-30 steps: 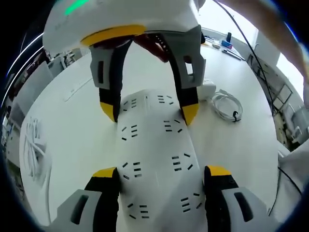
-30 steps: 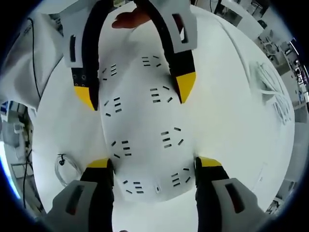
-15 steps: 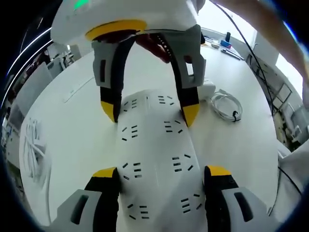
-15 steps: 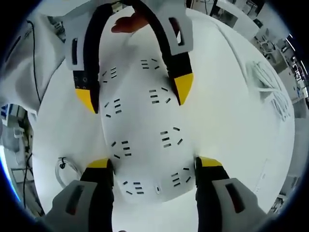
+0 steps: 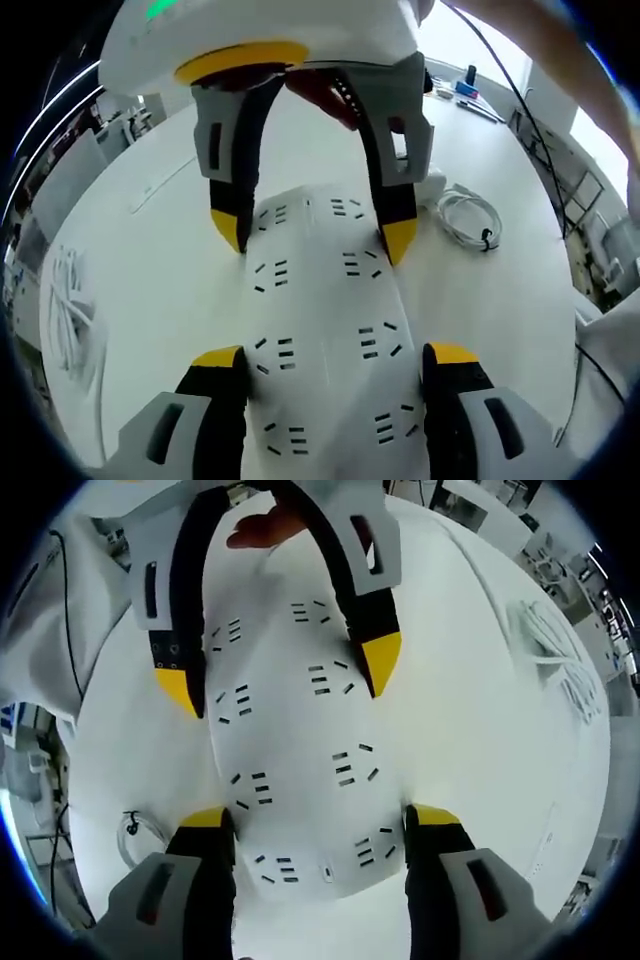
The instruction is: Straighten the power strip on the desk, plug the charger into it
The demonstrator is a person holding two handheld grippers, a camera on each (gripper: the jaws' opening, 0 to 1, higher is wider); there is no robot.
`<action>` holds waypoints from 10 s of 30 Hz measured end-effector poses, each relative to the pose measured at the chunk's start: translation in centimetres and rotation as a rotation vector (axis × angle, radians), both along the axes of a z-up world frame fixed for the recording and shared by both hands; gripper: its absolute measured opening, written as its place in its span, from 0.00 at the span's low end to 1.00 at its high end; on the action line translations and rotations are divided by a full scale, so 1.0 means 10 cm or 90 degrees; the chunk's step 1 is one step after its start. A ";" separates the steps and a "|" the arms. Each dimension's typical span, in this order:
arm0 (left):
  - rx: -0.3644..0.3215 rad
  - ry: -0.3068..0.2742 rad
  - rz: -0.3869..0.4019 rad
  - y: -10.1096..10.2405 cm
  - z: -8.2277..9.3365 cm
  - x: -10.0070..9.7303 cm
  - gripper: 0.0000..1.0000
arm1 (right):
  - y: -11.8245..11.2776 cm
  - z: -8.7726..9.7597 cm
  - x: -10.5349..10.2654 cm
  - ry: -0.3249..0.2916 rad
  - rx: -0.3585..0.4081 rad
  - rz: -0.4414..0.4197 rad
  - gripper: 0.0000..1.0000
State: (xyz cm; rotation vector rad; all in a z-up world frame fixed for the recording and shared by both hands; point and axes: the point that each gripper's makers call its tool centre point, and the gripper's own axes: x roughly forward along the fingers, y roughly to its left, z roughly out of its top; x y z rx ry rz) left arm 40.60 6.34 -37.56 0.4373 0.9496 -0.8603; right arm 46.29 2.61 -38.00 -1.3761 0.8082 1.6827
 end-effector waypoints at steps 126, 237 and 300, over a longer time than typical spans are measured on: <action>-0.005 -0.004 -0.160 0.00 0.01 -0.10 0.71 | -0.23 0.03 -0.43 -0.009 -0.016 -0.156 0.65; -0.008 -0.005 -0.328 -0.08 0.01 -0.04 0.71 | -0.29 0.03 -0.56 -0.014 -0.013 -0.285 0.63; -0.013 -0.008 -0.347 -0.08 0.03 -0.03 0.71 | -1.11 0.44 -0.16 -0.153 0.651 -0.667 0.37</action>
